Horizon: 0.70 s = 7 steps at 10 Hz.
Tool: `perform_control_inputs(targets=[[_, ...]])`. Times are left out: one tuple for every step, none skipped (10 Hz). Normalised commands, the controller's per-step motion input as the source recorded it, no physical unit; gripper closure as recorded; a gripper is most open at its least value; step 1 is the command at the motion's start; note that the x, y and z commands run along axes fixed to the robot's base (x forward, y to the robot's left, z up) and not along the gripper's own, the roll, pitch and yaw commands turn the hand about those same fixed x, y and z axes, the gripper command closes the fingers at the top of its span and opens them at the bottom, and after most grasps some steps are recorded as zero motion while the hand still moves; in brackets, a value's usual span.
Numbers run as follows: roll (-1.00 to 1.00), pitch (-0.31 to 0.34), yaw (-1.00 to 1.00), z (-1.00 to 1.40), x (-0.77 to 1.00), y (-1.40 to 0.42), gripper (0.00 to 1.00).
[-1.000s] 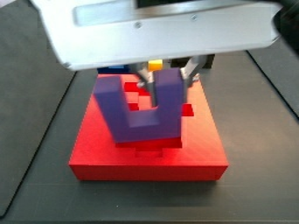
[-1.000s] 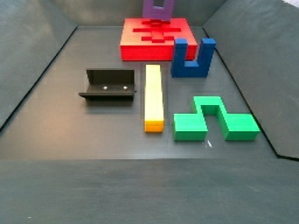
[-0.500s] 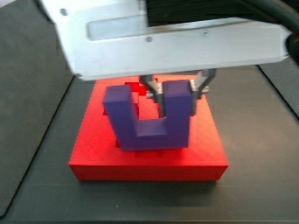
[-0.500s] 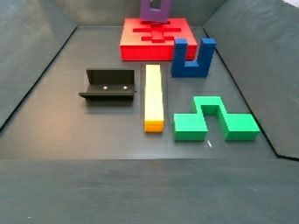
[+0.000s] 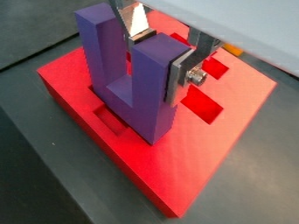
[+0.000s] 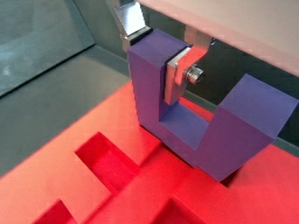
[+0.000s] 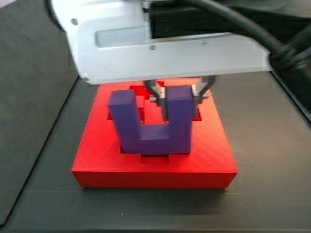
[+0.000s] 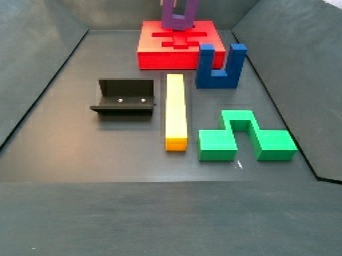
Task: Pick up the purple object. Move up. Move to above the board. Insert the purple object.
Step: Insert the purple object.
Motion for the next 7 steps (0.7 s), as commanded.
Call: perform_control_inputs(targets=[[-0.12, 0.000, 0.00, -0.13, -0.34, 0.10, 1.00], [-0.10, 0.000, 0.00, -0.07, -0.18, 0.07, 1.00], [0.07, -0.019, 0.05, -0.13, -0.06, -0.04, 1.00], [0.38, -0.090, 0.12, -0.27, -0.20, -0.32, 1.00], [0.35, -0.081, 0.13, -0.36, -0.11, -0.26, 1.00], [0.14, -0.036, 0.11, -0.40, 0.00, -0.05, 1.00], [0.08, -0.016, 0.11, -0.42, 0.07, -0.06, 1.00]])
